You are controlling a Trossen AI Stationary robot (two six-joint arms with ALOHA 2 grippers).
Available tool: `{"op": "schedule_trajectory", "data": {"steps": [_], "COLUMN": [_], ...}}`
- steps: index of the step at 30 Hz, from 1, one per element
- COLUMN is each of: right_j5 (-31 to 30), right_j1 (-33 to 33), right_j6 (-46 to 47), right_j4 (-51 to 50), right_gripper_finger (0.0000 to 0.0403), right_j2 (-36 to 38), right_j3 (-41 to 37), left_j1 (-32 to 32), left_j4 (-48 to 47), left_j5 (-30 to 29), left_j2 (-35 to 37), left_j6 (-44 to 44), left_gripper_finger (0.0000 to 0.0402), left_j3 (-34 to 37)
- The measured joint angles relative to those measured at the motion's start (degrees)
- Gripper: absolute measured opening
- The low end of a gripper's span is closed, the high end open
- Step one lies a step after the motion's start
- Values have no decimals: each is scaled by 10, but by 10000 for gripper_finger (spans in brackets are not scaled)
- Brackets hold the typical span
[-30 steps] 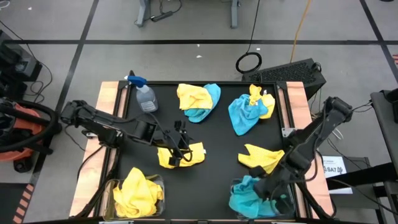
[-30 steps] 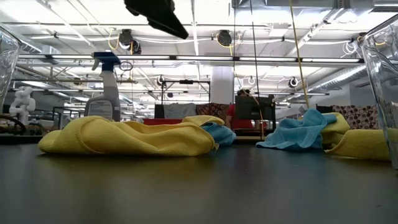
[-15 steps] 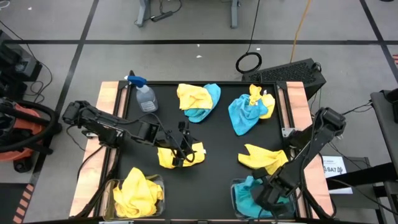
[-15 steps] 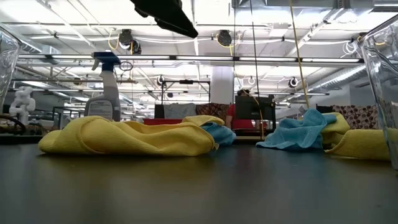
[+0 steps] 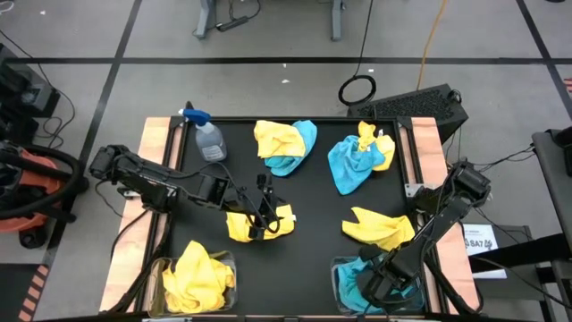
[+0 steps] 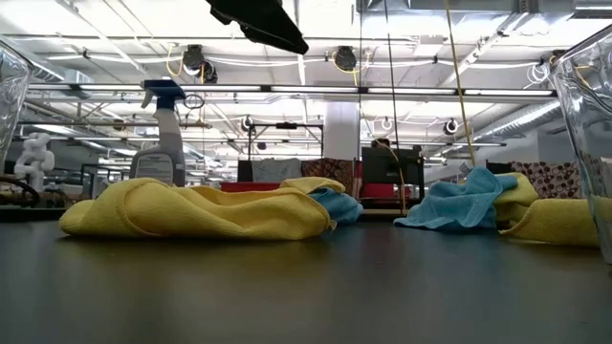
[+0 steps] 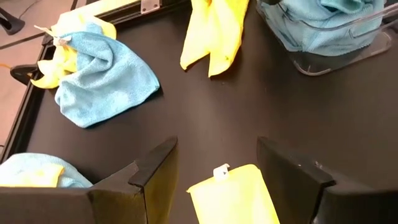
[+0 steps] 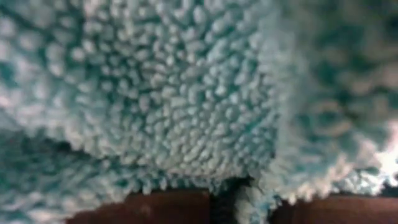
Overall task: Sort microfiber towel by color & place in baskets
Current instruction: Put the blue towel into the right transparent bin
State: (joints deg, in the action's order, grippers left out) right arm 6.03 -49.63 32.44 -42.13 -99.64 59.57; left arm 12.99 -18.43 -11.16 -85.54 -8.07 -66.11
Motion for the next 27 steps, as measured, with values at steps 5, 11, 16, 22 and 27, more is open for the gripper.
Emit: {"op": "schedule_trajectory", "data": {"steps": [5,11,16,22,27], "right_j5": [-2,-10,-11,-21,-41], "right_j1": [0,0,0,0,0], "right_j6": [28,80,117,135,149], "right_j4": [0,-1,-2,-2,-6], "right_gripper_finger": [26,84,132,173,188], "right_j2": [12,65,123,191,243], "right_j3": [-2,-6,-6,-5,-5], "left_j1": [0,-4,-7,-9,-9], "left_j4": [4,9,18,18,17], "left_j5": [0,0,0,0,1], "left_j2": [0,0,0,0,0], "left_j6": [-13,-15,-19,-17,-15], "left_gripper_finger": [222,222,222,222,222], "left_j3": [0,0,0,0,0]}}
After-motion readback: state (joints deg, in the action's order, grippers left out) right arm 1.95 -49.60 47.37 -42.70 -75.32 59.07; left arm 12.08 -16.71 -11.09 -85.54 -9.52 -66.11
